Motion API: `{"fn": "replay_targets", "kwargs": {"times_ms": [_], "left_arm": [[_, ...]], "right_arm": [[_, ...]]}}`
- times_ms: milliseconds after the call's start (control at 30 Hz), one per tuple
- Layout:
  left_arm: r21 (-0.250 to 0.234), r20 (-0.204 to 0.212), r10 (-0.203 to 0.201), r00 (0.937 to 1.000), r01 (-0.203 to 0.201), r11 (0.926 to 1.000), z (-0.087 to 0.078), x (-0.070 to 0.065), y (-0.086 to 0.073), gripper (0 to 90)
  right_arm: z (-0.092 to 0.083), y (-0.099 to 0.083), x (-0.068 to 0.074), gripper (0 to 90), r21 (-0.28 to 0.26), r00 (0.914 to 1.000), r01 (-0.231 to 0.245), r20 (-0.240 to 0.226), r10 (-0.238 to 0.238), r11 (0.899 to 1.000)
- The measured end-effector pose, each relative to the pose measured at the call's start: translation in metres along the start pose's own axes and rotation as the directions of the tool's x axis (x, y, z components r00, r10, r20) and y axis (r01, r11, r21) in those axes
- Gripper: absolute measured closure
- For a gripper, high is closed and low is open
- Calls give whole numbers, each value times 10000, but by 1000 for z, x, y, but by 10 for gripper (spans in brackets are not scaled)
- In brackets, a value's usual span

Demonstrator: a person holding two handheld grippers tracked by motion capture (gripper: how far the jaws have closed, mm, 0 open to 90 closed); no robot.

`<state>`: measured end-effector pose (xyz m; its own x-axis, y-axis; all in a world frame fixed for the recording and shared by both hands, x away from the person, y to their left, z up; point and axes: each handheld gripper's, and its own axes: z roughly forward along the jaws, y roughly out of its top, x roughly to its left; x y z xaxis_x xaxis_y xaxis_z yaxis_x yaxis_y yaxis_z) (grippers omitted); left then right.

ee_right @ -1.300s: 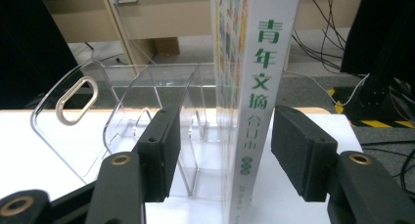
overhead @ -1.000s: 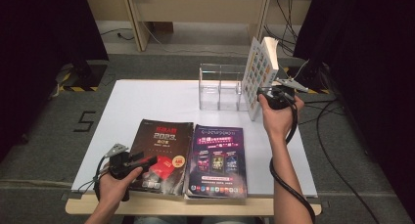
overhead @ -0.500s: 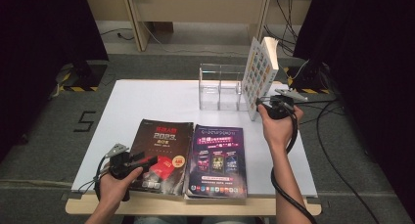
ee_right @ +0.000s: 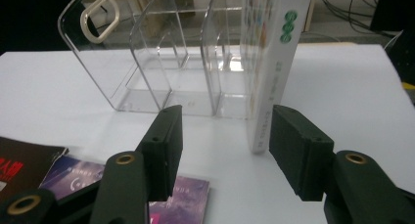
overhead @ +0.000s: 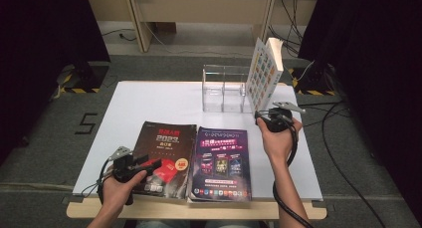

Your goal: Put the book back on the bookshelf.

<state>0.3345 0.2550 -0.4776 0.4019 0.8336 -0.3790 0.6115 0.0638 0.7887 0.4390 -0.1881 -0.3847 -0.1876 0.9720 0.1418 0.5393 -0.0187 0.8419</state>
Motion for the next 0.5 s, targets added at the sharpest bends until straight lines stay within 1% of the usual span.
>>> {"fn": "replay_targets", "kwargs": {"times_ms": [100, 167, 200, 267, 467, 500], "left_arm": [[41, 15, 3, 10000, -3, 10000, 1, 0, 0, 314], [36, 37, 10, 10000, -10, 10000, 1, 0, -1, 316], [30, 51, 26, 10000, -26, 10000, 1, -1, -1, 317], [50, 52, 24, 10000, -24, 10000, 1, -1, -1, 319], [91, 106, 40, 9999, -41, 10000, 2, -1, -1, 322], [84, 122, -3, 9999, 2, 10000, 3, -1, -1, 322]], "right_arm": [[2, -7, 3, 477, 173, 10000, 44, -85, -43, 9998], [3, -11, 3, 480, 293, 9999, -36, -143, 40, 9996], [3, -12, 3, 481, 334, 9999, 29, -139, -25, 9994], [3, -15, 3, 483, 432, 9998, -38, -202, 47, 9991], [5, -23, 3, 488, 690, 9997, -23, -252, 40, 9976], [6, -27, 3, 490, 829, 9995, -26, -323, 53, 9966]]}}
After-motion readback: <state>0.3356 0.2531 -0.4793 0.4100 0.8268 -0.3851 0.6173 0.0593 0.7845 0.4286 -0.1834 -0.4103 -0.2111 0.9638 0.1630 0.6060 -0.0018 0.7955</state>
